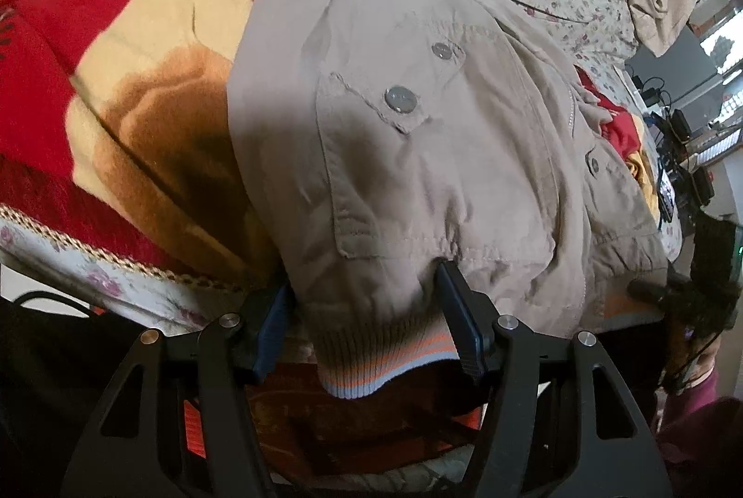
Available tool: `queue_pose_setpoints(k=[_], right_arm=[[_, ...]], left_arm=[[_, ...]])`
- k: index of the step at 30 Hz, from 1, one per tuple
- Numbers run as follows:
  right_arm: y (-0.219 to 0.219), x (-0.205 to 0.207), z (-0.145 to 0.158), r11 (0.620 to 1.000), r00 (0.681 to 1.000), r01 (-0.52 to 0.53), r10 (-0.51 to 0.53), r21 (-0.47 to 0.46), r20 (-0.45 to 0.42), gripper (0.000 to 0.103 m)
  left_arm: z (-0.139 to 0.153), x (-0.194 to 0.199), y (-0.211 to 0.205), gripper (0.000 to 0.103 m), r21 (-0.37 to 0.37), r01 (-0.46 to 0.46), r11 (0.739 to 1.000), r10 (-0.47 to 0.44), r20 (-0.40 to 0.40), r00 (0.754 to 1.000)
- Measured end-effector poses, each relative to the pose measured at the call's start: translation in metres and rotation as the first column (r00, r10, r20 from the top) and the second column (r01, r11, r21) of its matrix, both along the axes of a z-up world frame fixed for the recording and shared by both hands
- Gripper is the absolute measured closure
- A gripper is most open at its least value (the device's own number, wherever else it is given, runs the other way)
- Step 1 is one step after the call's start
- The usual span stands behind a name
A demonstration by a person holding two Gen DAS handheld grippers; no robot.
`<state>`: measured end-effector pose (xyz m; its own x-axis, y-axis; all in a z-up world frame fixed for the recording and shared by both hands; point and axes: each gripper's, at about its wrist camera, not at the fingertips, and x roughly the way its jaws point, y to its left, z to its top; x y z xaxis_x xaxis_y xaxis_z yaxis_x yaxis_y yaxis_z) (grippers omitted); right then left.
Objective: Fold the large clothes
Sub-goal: 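Lift the hem with both grippers and fold it toward the collar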
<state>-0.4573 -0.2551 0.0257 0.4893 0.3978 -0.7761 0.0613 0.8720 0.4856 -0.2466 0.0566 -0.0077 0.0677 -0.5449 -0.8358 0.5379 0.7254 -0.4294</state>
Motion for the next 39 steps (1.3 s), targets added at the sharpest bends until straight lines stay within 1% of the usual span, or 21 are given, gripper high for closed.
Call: queue_pose_setpoints(k=[2, 4, 6, 7, 8, 10, 12, 13, 14, 15, 18, 21, 23, 24, 26, 27, 29, 31, 33, 36, 39], right_arm=[[0.006, 0.0, -0.004, 0.999, 1.0, -0.008, 0.007, -0.045, -0.013, 0.072], [0.002, 0.0, -0.005, 0.998, 1.0, 0.022, -0.022, -0.063, -0.006, 0.072], [-0.008, 0.002, -0.005, 0.996, 0.996, 0.085, -0.085, -0.036, -0.003, 0.066], [-0.011, 0.002, -0.004, 0.995, 0.995, 0.096, -0.096, -0.019, -0.004, 0.064], [-0.013, 0.001, -0.002, 0.995, 0.995, 0.099, -0.099, -0.023, 0.003, 0.064], [-0.013, 0.0, 0.001, 0.995, 0.995, 0.095, -0.095, -0.042, 0.019, 0.064], [-0.013, -0.001, 0.002, 0.995, 0.996, 0.087, -0.086, -0.045, 0.018, 0.066], [-0.011, -0.002, 0.002, 0.995, 0.997, 0.079, -0.078, -0.061, 0.016, 0.077], [-0.005, -0.001, 0.003, 0.994, 0.998, 0.062, -0.061, -0.089, 0.018, 0.086], [-0.001, -0.002, 0.005, 0.993, 0.998, 0.057, -0.055, -0.102, 0.023, 0.088], [0.01, -0.007, 0.012, 0.993, 0.999, 0.027, -0.023, -0.118, 0.036, 0.09], [0.022, -0.014, 0.022, 0.994, 0.998, -0.008, 0.014, -0.112, 0.058, 0.091], [0.032, -0.02, 0.031, 0.996, 0.996, -0.041, 0.048, -0.084, 0.079, 0.091], [0.036, -0.023, 0.033, 0.995, 0.994, -0.06, 0.066, -0.074, 0.09, 0.091], [0.047, -0.027, 0.033, 0.993, 0.989, -0.095, 0.102, -0.077, 0.103, 0.091], [0.049, -0.027, 0.028, 0.992, 0.991, -0.093, 0.1, -0.081, 0.09, 0.091], [0.044, -0.025, 0.016, 0.996, 0.996, -0.068, 0.071, -0.051, 0.057, 0.091], [0.042, -0.027, 0.015, 0.998, 0.997, -0.052, 0.054, -0.035, 0.053, 0.091], [0.038, -0.032, 0.026, 0.999, 0.996, -0.041, 0.041, -0.009, 0.083, 0.091], [0.023, -0.032, 0.045, 0.998, 0.989, -0.009, 0.001, 0.056, 0.147, 0.092], [0.007, -0.023, 0.064, 0.997, 0.978, 0.028, -0.043, 0.076, 0.206, 0.092]], left_arm=[[0.0, -0.001, -0.001, 0.043, 0.008, 0.003, 1.0, -0.003, 0.007, 1.0], [0.001, -0.002, -0.002, 0.043, 0.014, 0.004, 1.0, -0.005, 0.01, 1.0], [0.001, -0.004, -0.002, 0.043, 0.016, 0.014, 1.0, -0.014, 0.004, 1.0], [0.0, -0.004, -0.002, 0.043, 0.019, 0.019, 1.0, -0.019, -0.002, 1.0], [-0.001, -0.005, -0.001, 0.043, 0.024, 0.025, 0.999, -0.025, -0.013, 1.0], [-0.005, -0.007, -0.001, 0.046, 0.033, 0.028, 0.999, -0.027, -0.021, 0.999], [-0.007, -0.008, -0.003, 0.062, 0.055, 0.029, 0.998, -0.029, -0.005, 1.0], [-0.005, -0.01, -0.003, 0.068, 0.066, 0.029, 0.997, -0.03, 0.016, 0.999], [-0.003, -0.012, -0.003, 0.076, 0.068, 0.032, 0.997, -0.034, 0.028, 0.999], [0.0, -0.014, -0.001, 0.084, 0.065, 0.039, 0.997, -0.041, 0.039, 0.998], [0.012, -0.019, 0.007, 0.092, 0.047, 0.04, 0.998, -0.043, 0.06, 0.997], [0.03, -0.02, 0.021, 0.093, -0.027, 0.015, 1.0, -0.014, 0.039, 0.999], [0.046, -0.025, 0.029, 0.093, -0.062, 0.021, 0.998, -0.017, 0.07, 0.997], [0.053, -0.028, 0.032, 0.093, -0.07, 0.026, 0.997, -0.019, 0.098, 0.995], [0.054, -0.029, 0.035, 0.093, -0.066, 0.021, 0.998, -0.014, 0.103, 0.995], [0.05, -0.028, 0.036, 0.093, -0.057, 0.015, 0.998, -0.01, 0.091, 0.996], [0.048, -0.029, 0.038, 0.093, -0.051, 0.01, 0.999, -0.006, 0.083, 0.997], [0.056, -0.03, 0.041, 0.093, -0.07, 0.012, 0.997, -0.005, 0.093, 0.996], [0.07, -0.028, 0.04, 0.093, -0.122, 0.009, 0.992, 0.004, 0.105, 0.994], [0.093, -0.017, 0.037, 0.093, -0.186, -0.001, 0.982, 0.026, 0.131, 0.991], [0.119, 0.0, 0.034, 0.093, -0.253, -0.013, 0.967, 0.056, 0.165, 0.985]])
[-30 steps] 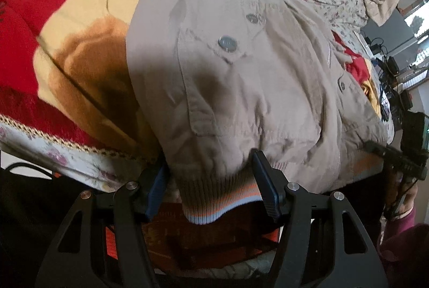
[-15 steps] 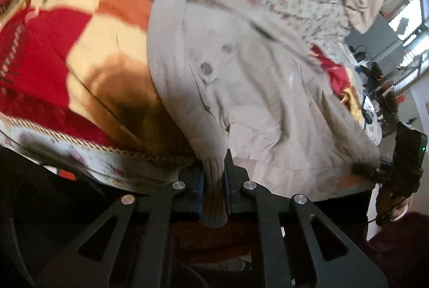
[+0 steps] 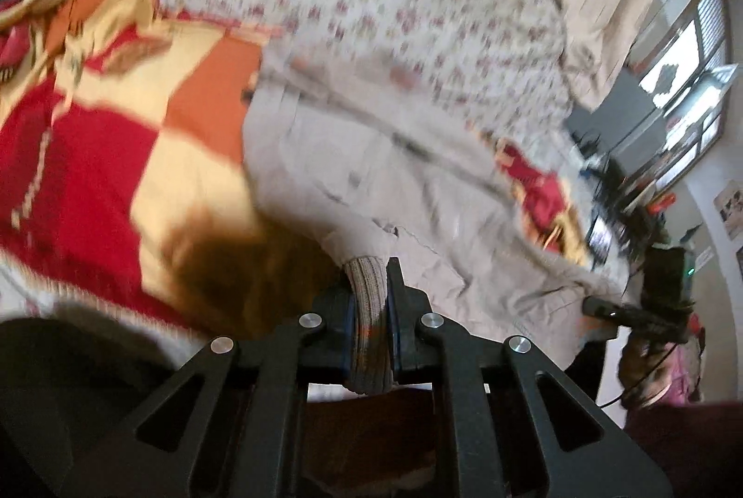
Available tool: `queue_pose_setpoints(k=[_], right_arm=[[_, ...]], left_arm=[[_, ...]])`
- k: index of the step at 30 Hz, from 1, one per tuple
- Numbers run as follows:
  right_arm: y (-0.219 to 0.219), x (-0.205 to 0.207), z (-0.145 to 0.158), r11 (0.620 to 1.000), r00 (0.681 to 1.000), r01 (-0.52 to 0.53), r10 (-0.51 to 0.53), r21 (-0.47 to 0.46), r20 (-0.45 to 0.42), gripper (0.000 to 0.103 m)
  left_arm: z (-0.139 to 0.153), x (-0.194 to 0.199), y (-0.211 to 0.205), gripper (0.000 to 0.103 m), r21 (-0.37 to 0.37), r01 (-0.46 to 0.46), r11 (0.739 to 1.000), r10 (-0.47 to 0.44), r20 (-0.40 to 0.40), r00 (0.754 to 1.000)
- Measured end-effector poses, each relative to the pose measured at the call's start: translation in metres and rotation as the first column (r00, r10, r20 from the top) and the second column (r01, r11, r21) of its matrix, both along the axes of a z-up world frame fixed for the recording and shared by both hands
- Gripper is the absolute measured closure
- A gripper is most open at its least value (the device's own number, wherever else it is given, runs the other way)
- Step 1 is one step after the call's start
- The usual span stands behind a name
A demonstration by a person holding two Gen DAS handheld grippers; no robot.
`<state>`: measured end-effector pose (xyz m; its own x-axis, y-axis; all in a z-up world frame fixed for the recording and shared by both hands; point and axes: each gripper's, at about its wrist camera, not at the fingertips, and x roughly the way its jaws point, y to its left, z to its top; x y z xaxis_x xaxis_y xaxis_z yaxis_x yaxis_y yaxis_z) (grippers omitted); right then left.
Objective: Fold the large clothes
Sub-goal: 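Lift the hem with both grippers and fold it toward the collar, then lay the hem over the folded sleeves and open both grippers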
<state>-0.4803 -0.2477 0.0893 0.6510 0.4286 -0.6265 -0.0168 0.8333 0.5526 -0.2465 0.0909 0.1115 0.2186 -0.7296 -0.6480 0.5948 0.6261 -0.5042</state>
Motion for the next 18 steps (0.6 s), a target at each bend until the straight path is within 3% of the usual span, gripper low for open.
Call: queue_pose_setpoints(k=[8, 10, 14, 18], right_arm=[[-0.049, 0.055, 0.042, 0.986, 0.975, 0.165, -0.161, -0.013, 0.155, 0.092], [-0.059, 0.075, 0.049, 0.981, 0.969, 0.192, -0.188, -0.013, 0.162, 0.092], [-0.091, 0.114, 0.054, 0.959, 0.957, 0.263, -0.246, -0.105, 0.152, 0.092], [-0.121, 0.149, 0.048, 0.942, 0.946, 0.311, -0.295, -0.124, 0.132, 0.092]], left_arm=[[0.053, 0.06, -0.059, 0.093, -0.056, -0.031, 0.998, 0.039, 0.139, 0.99], [0.056, 0.078, -0.077, 0.093, -0.048, -0.041, 0.998, 0.048, 0.156, 0.987], [0.054, 0.125, -0.118, 0.093, -0.02, -0.076, 0.997, 0.079, 0.173, 0.982], [0.045, 0.162, -0.153, 0.093, 0.014, -0.093, 0.996, 0.09, 0.153, 0.984]])
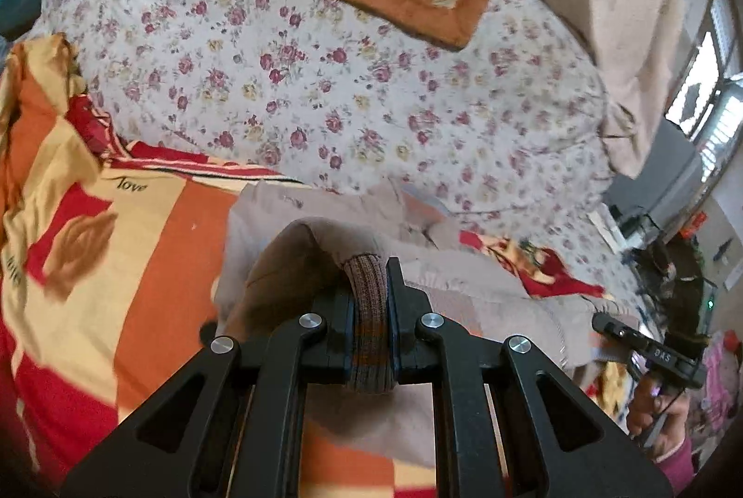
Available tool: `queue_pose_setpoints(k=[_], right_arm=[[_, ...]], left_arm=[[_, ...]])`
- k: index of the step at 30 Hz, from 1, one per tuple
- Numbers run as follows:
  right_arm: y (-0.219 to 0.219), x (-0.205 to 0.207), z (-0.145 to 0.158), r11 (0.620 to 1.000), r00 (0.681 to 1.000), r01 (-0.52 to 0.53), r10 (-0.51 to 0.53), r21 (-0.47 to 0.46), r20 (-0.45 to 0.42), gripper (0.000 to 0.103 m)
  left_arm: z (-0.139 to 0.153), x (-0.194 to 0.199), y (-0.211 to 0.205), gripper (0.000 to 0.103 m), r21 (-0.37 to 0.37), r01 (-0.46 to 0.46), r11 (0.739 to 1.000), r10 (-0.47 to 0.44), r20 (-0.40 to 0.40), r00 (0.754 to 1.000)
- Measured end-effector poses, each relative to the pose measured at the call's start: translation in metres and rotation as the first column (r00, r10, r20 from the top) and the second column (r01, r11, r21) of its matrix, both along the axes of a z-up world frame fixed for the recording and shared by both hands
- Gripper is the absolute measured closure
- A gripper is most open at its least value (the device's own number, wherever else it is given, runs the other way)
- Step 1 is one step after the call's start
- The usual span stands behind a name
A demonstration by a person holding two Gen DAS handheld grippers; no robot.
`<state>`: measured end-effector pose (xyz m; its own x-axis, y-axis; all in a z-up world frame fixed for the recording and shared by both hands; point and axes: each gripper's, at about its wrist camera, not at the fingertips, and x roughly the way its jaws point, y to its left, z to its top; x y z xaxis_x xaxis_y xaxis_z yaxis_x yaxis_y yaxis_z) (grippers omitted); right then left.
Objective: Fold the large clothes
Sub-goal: 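Lay the hem over the folded sleeves and open both grippers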
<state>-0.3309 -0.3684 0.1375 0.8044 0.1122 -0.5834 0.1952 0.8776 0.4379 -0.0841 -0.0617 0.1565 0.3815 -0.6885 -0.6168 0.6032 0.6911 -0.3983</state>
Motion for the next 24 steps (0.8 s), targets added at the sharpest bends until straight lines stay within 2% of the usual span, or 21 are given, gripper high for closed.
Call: queue_pose_setpoints(k=[6, 12, 20, 24], right_arm=[[-0.036, 0.051, -0.025, 0.998, 0.997, 0.051, -0.052, -0.024, -0.052, 0.092], [-0.071, 0.089, -0.055, 0.996, 0.99, 0.093, -0.093, 0.002, -0.107, 0.092], [-0.104, 0.121, -0.093, 0.986, 0.977, 0.151, -0.138, 0.071, -0.165, 0.092], [-0.112, 0.129, -0.11, 0.981, 0.971, 0.166, -0.146, 0.097, -0.19, 0.092]], left_arm=[[-0.021, 0.045, -0.057, 0.093, 0.096, -0.011, 0.995, 0.011, 0.001, 1.0], [-0.057, 0.081, -0.099, 0.093, 0.169, -0.035, 0.985, 0.04, -0.022, 0.999], [-0.1, 0.111, -0.126, 0.093, 0.225, -0.074, 0.972, 0.089, -0.06, 0.994], [-0.108, 0.113, -0.133, 0.093, 0.259, -0.079, 0.963, 0.092, -0.04, 0.995]])
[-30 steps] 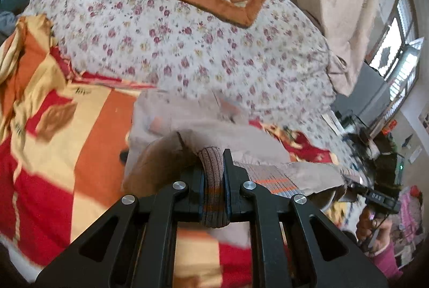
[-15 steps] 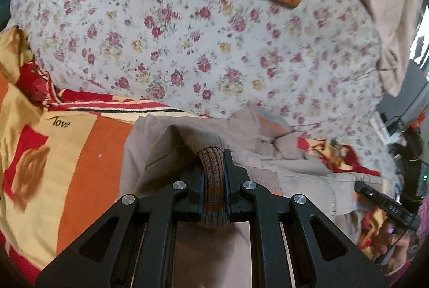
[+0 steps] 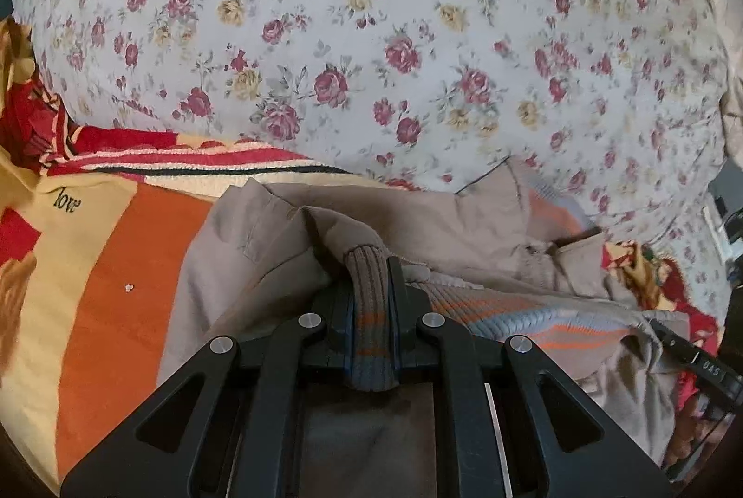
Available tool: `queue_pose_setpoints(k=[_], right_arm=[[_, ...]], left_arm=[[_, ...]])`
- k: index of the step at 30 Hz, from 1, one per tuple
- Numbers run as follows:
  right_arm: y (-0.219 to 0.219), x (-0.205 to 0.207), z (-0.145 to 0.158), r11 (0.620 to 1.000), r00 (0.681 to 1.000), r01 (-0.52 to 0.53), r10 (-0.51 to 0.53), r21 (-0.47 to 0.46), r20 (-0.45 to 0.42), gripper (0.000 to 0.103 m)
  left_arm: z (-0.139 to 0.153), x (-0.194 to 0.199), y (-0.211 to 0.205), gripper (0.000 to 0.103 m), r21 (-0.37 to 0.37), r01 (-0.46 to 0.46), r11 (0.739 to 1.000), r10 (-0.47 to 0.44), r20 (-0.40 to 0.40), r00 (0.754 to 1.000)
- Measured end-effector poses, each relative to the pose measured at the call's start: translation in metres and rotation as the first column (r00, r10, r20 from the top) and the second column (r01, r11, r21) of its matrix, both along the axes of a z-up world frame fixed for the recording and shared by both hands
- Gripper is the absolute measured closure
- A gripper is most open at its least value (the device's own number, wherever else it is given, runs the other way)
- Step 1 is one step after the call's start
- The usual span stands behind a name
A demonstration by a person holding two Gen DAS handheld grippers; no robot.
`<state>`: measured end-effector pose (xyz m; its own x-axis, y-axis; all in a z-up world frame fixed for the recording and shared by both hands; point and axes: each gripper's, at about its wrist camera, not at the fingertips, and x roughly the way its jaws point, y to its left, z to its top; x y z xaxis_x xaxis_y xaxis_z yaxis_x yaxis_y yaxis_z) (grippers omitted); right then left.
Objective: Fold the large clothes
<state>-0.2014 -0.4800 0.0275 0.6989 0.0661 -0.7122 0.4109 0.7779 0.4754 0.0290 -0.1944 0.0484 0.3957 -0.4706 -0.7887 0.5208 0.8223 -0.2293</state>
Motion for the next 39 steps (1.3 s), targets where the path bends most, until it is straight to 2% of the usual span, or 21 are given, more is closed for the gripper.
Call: queue_pose_setpoints(k=[11, 15, 17, 19, 21, 24, 28, 31, 33, 35, 37, 39], right_arm=[[-0.004, 0.013, -0.01, 1.0, 0.999, 0.002, -0.002, 0.005, -0.037, 0.089], [-0.006, 0.01, -0.004, 0.999, 1.0, 0.019, -0.018, 0.032, -0.021, 0.085], [-0.007, 0.005, 0.003, 0.998, 1.0, 0.029, -0.029, 0.05, 0.007, 0.078], [-0.005, 0.001, 0.01, 0.998, 0.999, 0.026, -0.027, 0.051, 0.018, 0.075], [-0.001, -0.004, 0.02, 1.0, 1.0, 0.023, -0.023, 0.016, 0.014, 0.074], [0.003, -0.013, 0.033, 0.999, 0.999, 0.03, -0.028, -0.042, 0.025, 0.072], [0.005, -0.032, 0.055, 0.989, 0.991, 0.107, -0.098, -0.104, 0.087, 0.064], [0.009, -0.041, 0.06, 0.992, 0.987, 0.103, -0.092, -0.072, 0.135, 0.064], [0.022, -0.036, 0.051, 0.997, 0.994, 0.037, -0.03, -0.066, 0.105, 0.064], [0.037, -0.023, 0.03, 0.993, 1.0, -0.012, 0.01, -0.122, -0.018, 0.064], [0.04, -0.01, 0.004, 0.993, 0.992, -0.03, 0.015, -0.114, -0.127, 0.064], [0.039, -0.005, -0.007, 0.994, 0.986, -0.012, -0.006, -0.106, -0.165, 0.064]], left_arm=[[-0.004, 0.0, -0.006, 0.092, 0.038, -0.001, 0.999, 0.0, 0.03, 1.0], [-0.004, 0.002, -0.005, 0.084, 0.036, -0.001, 0.999, 0.001, 0.015, 1.0], [-0.003, 0.005, -0.002, 0.078, 0.029, -0.008, 1.0, 0.009, -0.018, 1.0], [0.002, 0.006, 0.005, 0.066, 0.007, -0.02, 1.0, 0.021, -0.048, 0.999], [0.012, 0.004, 0.017, 0.048, -0.018, -0.035, 0.999, 0.034, -0.026, 0.999], [0.027, 0.002, 0.04, 0.044, -0.039, -0.058, 0.998, 0.058, 0.011, 0.998], [0.037, 0.0, 0.07, 0.044, -0.068, -0.068, 0.995, 0.068, -0.005, 0.998], [0.036, -0.013, 0.091, 0.044, -0.083, -0.058, 0.995, 0.056, -0.016, 0.998], [0.029, -0.02, 0.096, 0.044, -0.068, -0.043, 0.997, 0.042, -0.022, 0.999], [0.014, -0.027, 0.093, 0.044, 0.016, -0.037, 0.999, 0.037, -0.026, 0.999], [-0.004, -0.032, 0.087, 0.044, 0.115, -0.038, 0.993, 0.042, -0.027, 0.999], [-0.015, -0.036, 0.086, 0.044, 0.141, -0.034, 0.989, 0.039, -0.028, 0.999]])
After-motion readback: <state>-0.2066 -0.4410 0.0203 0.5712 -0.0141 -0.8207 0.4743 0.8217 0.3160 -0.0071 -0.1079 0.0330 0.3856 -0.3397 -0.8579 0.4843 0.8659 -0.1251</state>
